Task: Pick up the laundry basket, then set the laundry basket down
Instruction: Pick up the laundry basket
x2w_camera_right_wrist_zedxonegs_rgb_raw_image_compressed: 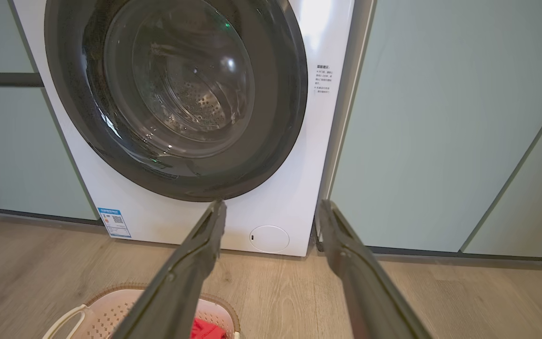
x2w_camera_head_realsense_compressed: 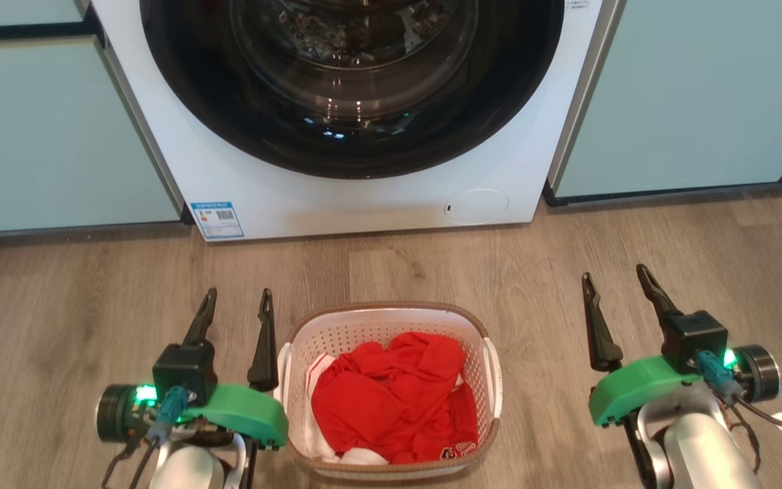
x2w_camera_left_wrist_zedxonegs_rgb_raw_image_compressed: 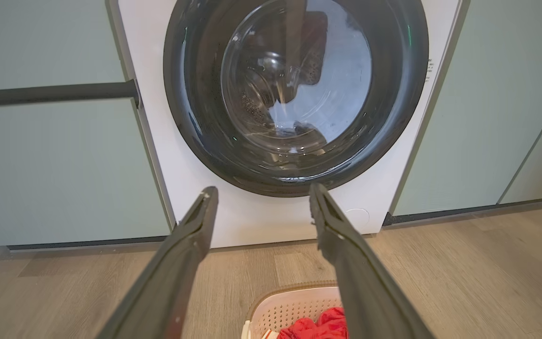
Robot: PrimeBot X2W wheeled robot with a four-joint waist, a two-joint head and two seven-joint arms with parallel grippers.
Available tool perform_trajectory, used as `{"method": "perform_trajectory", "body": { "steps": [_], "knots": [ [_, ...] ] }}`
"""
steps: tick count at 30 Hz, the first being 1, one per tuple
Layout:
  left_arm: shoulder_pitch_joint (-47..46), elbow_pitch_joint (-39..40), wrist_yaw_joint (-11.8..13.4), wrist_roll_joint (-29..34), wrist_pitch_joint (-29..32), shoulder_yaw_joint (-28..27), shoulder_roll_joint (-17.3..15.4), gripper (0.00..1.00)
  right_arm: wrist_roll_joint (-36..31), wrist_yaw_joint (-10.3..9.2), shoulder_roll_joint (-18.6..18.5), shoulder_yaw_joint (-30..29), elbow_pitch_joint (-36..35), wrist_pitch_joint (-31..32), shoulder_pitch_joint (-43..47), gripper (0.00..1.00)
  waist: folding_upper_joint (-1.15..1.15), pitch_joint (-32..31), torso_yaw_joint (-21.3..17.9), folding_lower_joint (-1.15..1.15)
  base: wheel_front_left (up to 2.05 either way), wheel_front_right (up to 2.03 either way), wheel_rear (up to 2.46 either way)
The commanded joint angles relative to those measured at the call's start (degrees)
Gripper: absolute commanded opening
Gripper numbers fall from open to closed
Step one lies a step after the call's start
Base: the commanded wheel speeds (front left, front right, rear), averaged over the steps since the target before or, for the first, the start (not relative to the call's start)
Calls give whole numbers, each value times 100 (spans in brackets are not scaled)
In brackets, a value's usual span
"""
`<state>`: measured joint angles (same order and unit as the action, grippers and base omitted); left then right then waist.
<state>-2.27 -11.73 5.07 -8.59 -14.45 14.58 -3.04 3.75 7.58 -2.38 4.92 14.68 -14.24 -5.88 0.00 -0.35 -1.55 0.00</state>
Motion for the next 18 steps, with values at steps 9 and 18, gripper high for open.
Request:
{"method": "perform_trajectory", "body": {
  "steps": [9, 18],
  "knots": [
    [-341, -400, 26, -442, -55, -207, 16, 100, -181, -9, -50, 52, 5, -75, -464, 100, 0, 502, -58, 0, 0, 0, 0],
    [-1011, -1009, -113, -410, -55, -214, 16, 100, -106, -9, -50, 8, 335, -76, -945, 100, 0, 1444, -113, 0, 0, 0, 0]
  ]
}}
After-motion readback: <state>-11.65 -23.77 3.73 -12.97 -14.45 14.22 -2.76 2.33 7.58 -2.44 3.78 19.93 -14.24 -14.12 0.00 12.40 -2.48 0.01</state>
